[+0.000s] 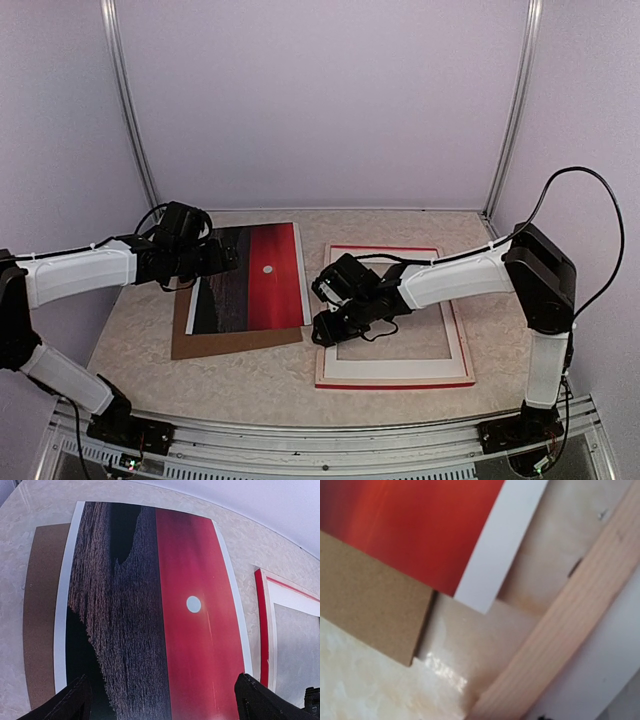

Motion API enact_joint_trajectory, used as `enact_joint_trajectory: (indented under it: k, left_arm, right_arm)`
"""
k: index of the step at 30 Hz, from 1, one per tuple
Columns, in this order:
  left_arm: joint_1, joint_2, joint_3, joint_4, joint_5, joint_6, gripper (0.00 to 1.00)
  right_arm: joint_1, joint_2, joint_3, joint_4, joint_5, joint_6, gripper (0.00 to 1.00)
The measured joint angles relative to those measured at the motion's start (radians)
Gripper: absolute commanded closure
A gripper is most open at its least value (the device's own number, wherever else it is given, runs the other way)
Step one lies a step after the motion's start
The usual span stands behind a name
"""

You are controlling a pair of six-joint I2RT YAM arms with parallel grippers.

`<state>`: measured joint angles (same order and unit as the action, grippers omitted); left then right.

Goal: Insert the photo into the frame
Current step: Press the mat board onto the glass panel.

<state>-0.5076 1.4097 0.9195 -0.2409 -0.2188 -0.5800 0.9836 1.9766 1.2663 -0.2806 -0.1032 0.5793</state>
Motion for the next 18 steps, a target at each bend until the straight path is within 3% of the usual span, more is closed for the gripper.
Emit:
enact_joint_trajectory:
  k: [18]
  left_arm:
    - [0.062,-0.002,0.0,0.0,-0.006,0.015,0.01]
  right_arm:
    - [0.016,-0.124,-0.13,0.025,-0.036,0.052,0.39]
